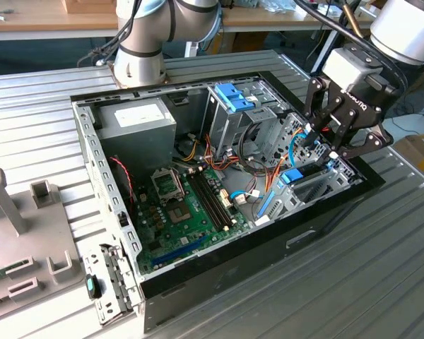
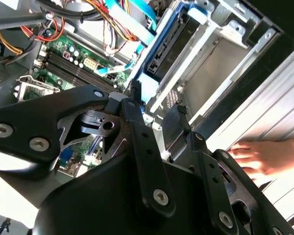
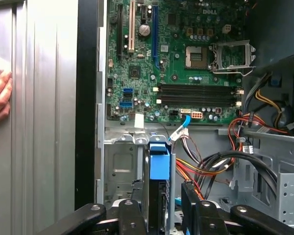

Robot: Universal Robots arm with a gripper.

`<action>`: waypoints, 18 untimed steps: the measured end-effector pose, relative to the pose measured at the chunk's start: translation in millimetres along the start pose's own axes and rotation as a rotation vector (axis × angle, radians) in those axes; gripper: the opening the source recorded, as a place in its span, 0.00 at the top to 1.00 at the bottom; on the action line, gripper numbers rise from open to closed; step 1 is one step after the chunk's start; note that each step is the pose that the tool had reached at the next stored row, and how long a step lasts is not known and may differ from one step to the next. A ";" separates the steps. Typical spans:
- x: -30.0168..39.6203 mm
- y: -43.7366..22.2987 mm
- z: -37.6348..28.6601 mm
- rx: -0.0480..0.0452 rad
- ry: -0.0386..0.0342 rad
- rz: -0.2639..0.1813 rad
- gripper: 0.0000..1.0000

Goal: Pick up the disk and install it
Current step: 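Insert the disk into the insertion slot, then insert the first disk wire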

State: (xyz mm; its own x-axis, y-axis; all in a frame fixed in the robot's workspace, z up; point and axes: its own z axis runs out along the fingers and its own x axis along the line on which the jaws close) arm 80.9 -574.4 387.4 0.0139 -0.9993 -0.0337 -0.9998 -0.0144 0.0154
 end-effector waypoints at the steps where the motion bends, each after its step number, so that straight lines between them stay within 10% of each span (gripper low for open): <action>1: -1.2 -4.1 0.2 0.0000 0.0001 0.000 0.56; 18: -2.3 -12.1 2.1 0.0000 0.0001 -0.002 0.56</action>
State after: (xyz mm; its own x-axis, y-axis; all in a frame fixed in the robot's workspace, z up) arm 92.9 -571.8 385.2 0.0161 -0.9993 -0.0337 -0.9997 -0.0166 0.0154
